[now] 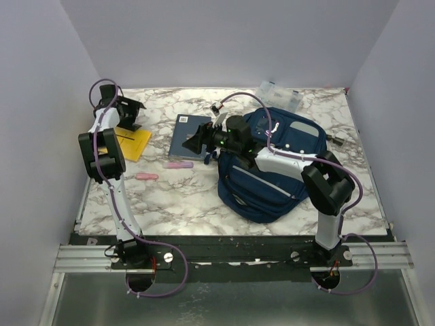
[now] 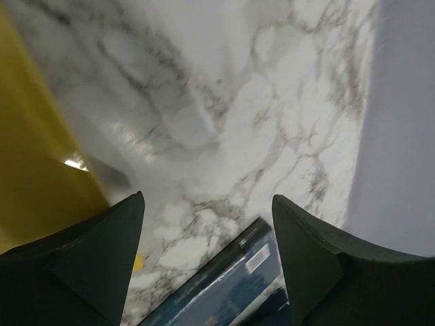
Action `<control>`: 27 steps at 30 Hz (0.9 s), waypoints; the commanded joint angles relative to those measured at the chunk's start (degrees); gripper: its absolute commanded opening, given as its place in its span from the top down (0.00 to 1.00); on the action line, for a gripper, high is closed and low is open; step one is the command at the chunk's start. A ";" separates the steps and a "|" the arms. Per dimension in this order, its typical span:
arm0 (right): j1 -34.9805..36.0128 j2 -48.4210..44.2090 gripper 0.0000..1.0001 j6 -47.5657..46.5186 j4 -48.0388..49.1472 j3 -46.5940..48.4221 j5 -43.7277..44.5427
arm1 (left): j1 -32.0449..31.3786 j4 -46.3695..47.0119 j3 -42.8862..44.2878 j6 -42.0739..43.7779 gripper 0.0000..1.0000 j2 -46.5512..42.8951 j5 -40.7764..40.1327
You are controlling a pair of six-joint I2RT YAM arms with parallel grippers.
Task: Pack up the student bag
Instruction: Adjust the book at the center of the board.
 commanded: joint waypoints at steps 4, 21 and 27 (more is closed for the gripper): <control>0.06 -2.43 0.21 1.14 2.49 -1.77 -1.10 | -0.05 -5.56 -17.44 6.97 0.05 -11.73 3.30; 4.02 7.45 0.21 3.75 4.38 3.97 -3.16 | 7.29 0.35 -50.49 28.21 0.02 -48.95 -0.69; 8.88 19.22 0.21 6.01 1.18 17.35 2.49 | 9.43 -2.32 -49.88 30.97 0.02 -50.83 5.13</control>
